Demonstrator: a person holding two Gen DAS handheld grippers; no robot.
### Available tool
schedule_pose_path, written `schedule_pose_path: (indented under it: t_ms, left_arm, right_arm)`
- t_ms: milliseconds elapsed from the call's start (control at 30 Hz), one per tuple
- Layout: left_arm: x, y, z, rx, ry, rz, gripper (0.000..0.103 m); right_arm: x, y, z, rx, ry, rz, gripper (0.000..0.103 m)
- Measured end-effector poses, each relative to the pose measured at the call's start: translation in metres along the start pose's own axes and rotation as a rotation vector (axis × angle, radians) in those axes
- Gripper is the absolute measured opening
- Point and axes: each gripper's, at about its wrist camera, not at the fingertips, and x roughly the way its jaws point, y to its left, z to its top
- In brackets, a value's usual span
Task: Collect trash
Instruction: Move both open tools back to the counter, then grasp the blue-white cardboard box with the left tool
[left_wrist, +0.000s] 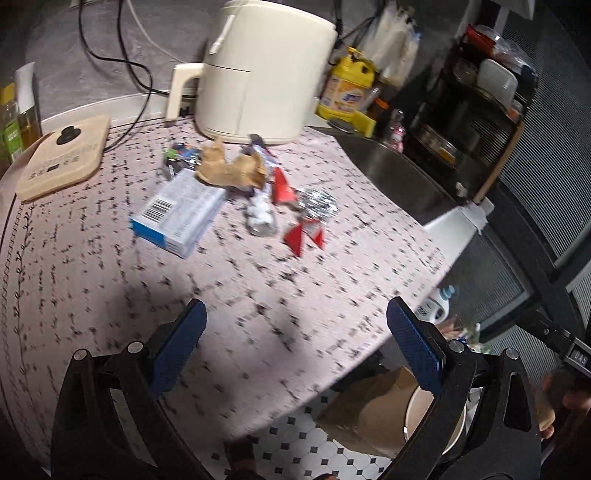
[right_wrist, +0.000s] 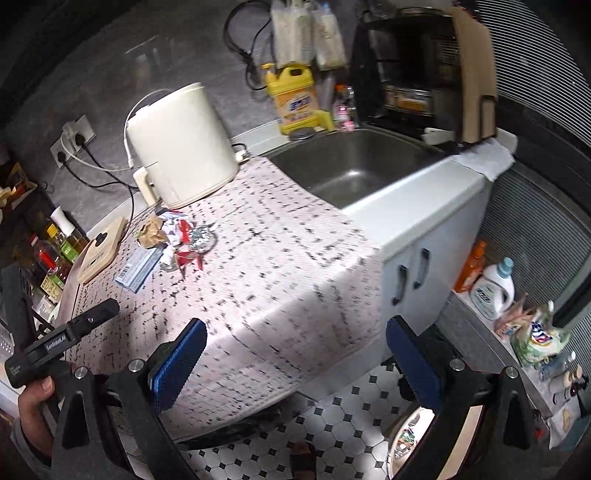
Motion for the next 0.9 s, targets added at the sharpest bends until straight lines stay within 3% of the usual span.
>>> schedule_pose_path:
  t_ms: [433,900]
  left_arm:
    - [0.032,0.072,0.045,-0.025,-0.002,0.047,0.097]
    - [0.078,0.098,0.063,-0.007,0.056,0.062,0.097]
  right_arm:
    - [0.066,0.064,0.034,-0.025,0.014,0.034,0.092]
    - [0.100,0.073,0.040,0.008,0.055,0.017,0.087]
